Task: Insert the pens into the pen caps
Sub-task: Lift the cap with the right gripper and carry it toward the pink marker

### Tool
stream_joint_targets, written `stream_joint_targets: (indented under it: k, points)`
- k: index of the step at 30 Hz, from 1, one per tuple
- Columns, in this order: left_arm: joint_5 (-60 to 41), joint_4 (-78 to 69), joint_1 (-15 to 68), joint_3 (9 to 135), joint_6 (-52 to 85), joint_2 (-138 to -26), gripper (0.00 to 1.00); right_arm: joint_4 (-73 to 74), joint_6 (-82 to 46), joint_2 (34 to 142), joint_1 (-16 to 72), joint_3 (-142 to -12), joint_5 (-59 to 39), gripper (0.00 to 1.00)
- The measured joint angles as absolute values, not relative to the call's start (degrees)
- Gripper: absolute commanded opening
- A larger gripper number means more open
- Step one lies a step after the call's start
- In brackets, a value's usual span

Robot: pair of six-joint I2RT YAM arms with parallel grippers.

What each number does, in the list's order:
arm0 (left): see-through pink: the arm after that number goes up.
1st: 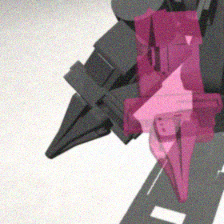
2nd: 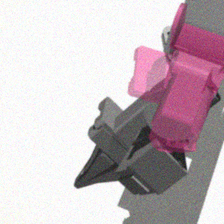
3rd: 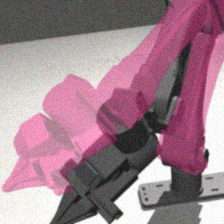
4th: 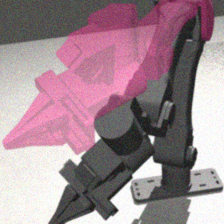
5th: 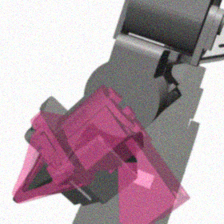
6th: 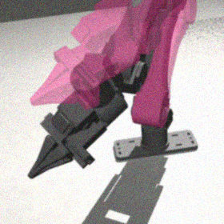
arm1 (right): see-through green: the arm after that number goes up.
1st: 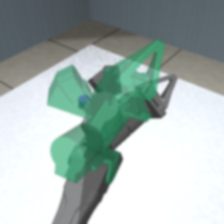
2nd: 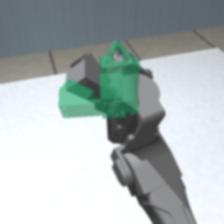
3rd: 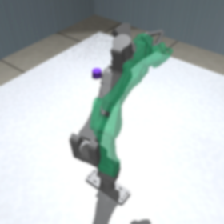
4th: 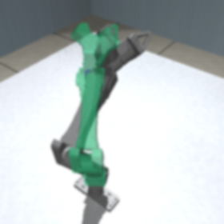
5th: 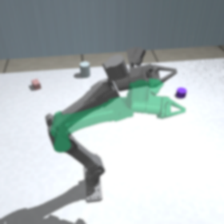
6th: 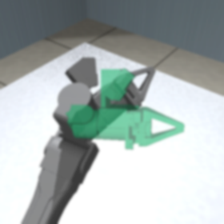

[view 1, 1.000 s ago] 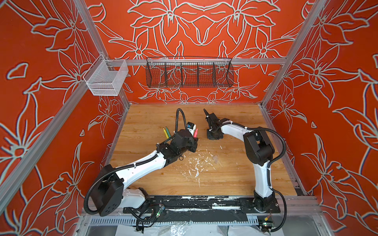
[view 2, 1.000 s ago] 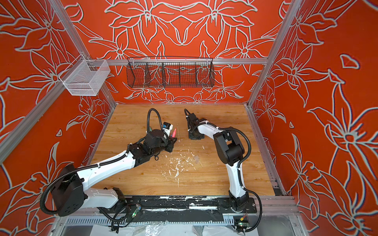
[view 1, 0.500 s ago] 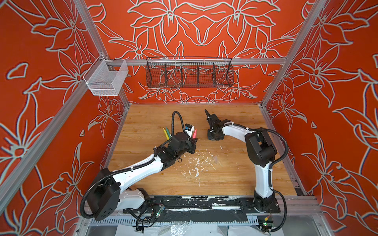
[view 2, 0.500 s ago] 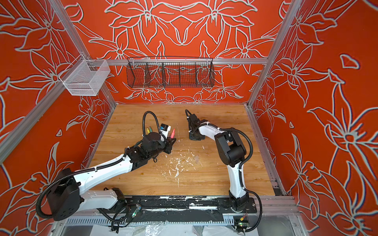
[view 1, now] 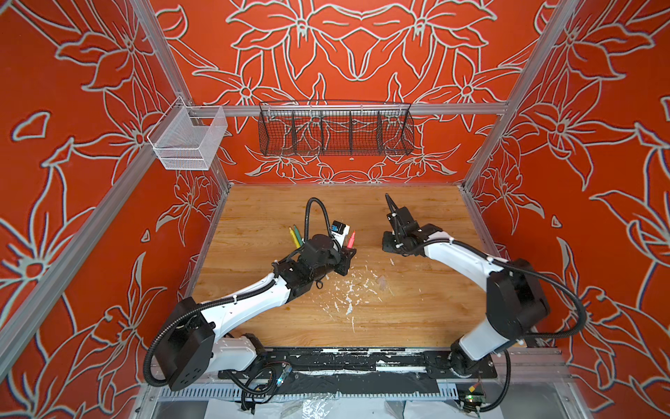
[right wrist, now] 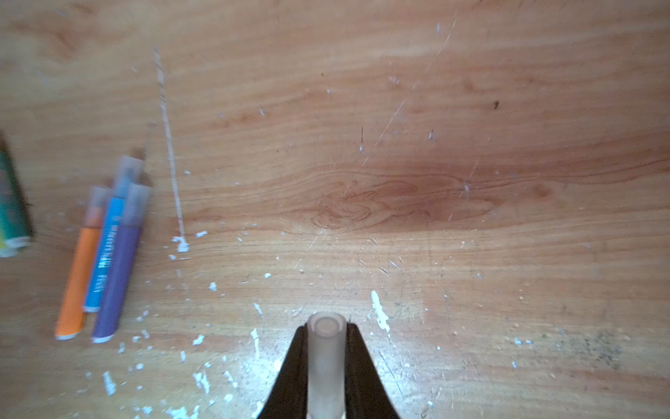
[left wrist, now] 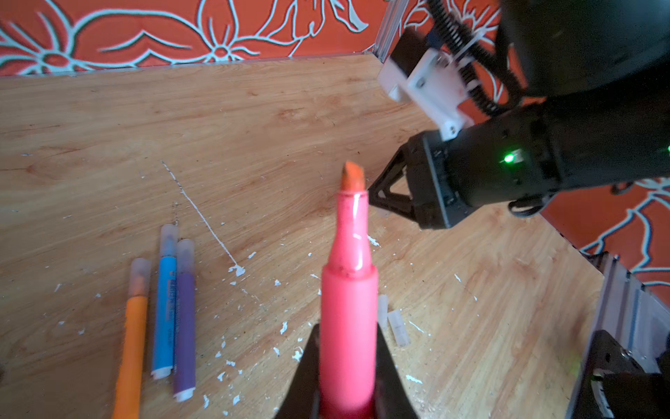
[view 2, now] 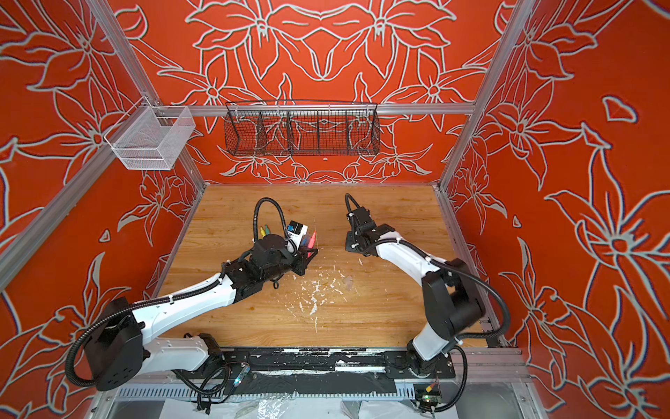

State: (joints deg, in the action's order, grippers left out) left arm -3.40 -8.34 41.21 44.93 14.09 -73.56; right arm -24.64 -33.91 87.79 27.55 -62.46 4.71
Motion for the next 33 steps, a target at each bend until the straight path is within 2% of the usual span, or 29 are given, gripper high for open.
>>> stream_joint_targets:
  k: [7, 13, 20, 26, 33]
  points:
    - [-8.51, -9.56, 41.23, 44.88, 13.28, -74.17, 0.00, -17.19, -34.72, 69.34, 27.55, -51.46, 4.62, 0.03]
    - [-11.84, -10.63, 41.25, 44.88, 13.34, -76.53, 0.00, -3.60, -36.62, 59.07, 27.44, -40.91, -3.29, 0.00]
    - [-14.35, -11.55, 41.63, 44.88, 13.98, -79.57, 0.00, 13.19, -42.57, 54.26, 27.44, -30.37, -11.92, 0.00]
    - [-14.76, -12.82, 43.33, 44.91, 14.39, -80.44, 0.00, 25.63, -48.51, 51.07, 27.49, -24.97, -14.09, 0.00]
    - [-12.99, -13.15, 48.27, 46.24, 14.20, -82.61, 0.00, 34.20, -54.11, 52.07, 28.23, -21.96, -14.92, 0.00]
